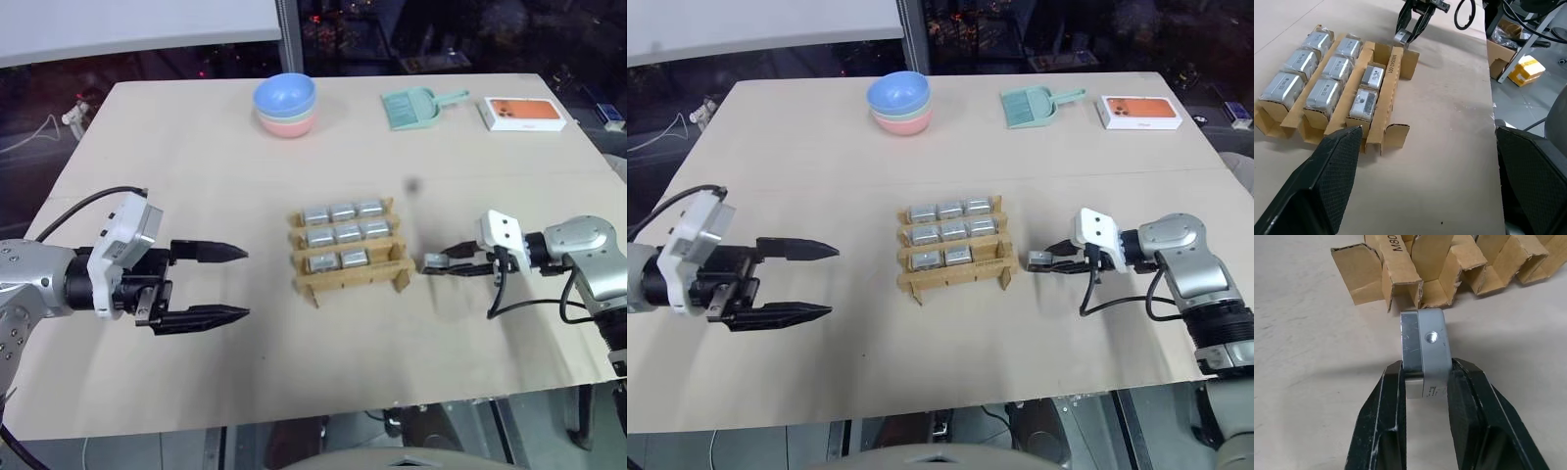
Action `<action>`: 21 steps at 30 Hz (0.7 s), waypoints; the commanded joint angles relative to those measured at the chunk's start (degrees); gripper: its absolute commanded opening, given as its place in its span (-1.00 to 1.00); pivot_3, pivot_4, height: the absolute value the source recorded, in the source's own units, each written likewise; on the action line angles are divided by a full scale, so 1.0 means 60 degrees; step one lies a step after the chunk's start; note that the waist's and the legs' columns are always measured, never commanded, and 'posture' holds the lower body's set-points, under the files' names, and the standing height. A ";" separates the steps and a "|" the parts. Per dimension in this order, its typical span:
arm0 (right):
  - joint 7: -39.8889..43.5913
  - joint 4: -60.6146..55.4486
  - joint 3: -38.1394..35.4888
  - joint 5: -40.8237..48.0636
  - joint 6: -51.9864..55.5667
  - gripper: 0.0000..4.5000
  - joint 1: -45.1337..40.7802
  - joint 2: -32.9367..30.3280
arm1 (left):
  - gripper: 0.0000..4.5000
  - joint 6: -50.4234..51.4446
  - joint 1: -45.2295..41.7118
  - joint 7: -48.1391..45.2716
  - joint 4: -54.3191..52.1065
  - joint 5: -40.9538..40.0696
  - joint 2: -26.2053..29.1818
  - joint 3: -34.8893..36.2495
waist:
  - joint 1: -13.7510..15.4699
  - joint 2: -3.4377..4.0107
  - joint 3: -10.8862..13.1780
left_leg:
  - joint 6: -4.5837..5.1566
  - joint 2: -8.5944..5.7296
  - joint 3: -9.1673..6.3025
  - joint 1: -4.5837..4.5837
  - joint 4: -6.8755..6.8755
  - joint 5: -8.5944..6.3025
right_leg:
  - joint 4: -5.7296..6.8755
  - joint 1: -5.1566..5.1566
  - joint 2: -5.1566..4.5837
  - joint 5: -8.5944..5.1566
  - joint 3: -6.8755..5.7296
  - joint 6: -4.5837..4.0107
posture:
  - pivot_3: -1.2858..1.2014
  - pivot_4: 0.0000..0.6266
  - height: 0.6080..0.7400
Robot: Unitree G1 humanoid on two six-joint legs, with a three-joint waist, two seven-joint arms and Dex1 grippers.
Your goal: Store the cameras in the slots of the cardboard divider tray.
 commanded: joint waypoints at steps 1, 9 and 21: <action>0.0206 -0.0301 -0.0431 0.0520 0.0223 -0.73 -0.0676 0.0036 | 1.00 -0.0154 0.0036 -0.0129 -0.0005 0.0022 0.0195 0.0347 | -0.0019 0.0002 0.0001 | 0.0000 0.0000 0.0000 0.0000 0.0000 0.0000 | 0.0000 0.0000 0.0000 0.0000 0.0001 0.0000 | 0.03 -0.52 1.00; 0.0195 -0.1065 -0.0412 0.1362 0.1284 -0.73 -0.2187 0.0706 | 1.00 -0.0081 0.0132 -0.0082 -0.0104 -0.0037 0.0204 0.0494 | -0.0014 0.0002 0.0001 | 0.0000 0.0005 -0.0006 0.0003 0.0000 0.0000 | 0.0004 -0.0001 0.0003 0.0003 -0.0003 0.0003 | 0.03 -0.52 1.00; 0.0613 -0.0364 0.0928 0.0081 -0.0002 -0.73 -0.2484 0.1470 | 1.00 -0.0003 0.0459 0.0105 -0.0385 -0.0105 0.0116 0.0898 | -0.0002 0.0002 0.0001 | -0.0001 -0.0001 -0.0006 -0.0011 0.0003 0.0001 | -0.0002 -0.0001 -0.0005 0.0006 -0.0013 0.0005 | 0.03 -0.52 1.00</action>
